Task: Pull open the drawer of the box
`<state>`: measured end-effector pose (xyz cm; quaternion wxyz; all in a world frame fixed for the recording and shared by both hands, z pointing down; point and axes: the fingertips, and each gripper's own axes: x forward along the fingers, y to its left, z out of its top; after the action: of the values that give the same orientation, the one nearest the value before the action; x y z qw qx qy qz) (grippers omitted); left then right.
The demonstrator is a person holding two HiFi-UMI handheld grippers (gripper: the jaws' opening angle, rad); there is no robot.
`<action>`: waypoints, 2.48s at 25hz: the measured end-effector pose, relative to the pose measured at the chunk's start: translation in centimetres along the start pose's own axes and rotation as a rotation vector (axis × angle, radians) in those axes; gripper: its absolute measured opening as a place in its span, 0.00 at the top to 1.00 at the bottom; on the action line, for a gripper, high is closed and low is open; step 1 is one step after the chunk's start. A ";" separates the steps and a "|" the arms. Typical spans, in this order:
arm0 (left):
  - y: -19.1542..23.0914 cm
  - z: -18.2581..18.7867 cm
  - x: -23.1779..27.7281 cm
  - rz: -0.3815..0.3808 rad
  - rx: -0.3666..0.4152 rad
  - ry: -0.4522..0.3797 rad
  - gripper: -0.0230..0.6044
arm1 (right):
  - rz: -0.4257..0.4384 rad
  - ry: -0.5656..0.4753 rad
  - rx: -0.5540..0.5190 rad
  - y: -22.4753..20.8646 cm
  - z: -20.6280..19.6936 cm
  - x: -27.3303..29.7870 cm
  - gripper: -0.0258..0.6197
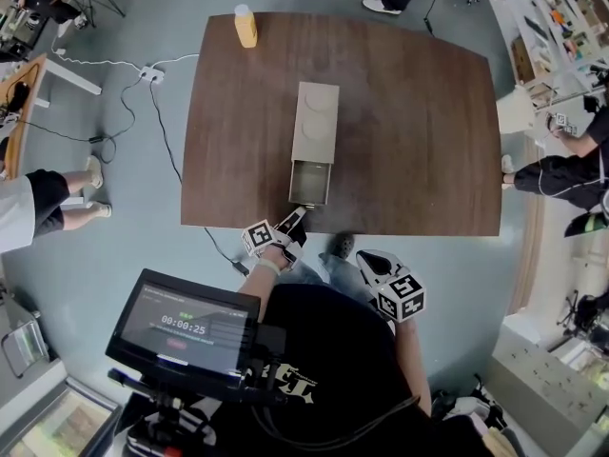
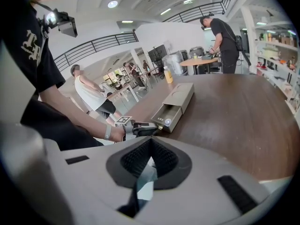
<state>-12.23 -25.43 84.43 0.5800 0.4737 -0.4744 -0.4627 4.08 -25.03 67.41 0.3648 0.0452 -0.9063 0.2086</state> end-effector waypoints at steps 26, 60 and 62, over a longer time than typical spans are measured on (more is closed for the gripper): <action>0.6 -2.8 -2.8 0.003 -0.033 -0.042 0.92 | 0.048 0.001 -0.009 -0.3 -1.5 -0.4 0.98; 1.2 -3.7 -3.9 -0.011 -0.059 -0.068 0.88 | 0.103 0.039 -0.067 -0.9 -0.5 0.7 0.98; 1.4 -4.0 -4.2 0.008 -0.064 -0.062 0.87 | 0.106 0.043 -0.072 -0.8 -0.4 0.7 0.98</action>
<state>-8.67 -20.65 84.92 0.5817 0.4384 -0.4789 -0.4900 4.02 -25.51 68.46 0.3740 -0.0205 -0.9063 0.1959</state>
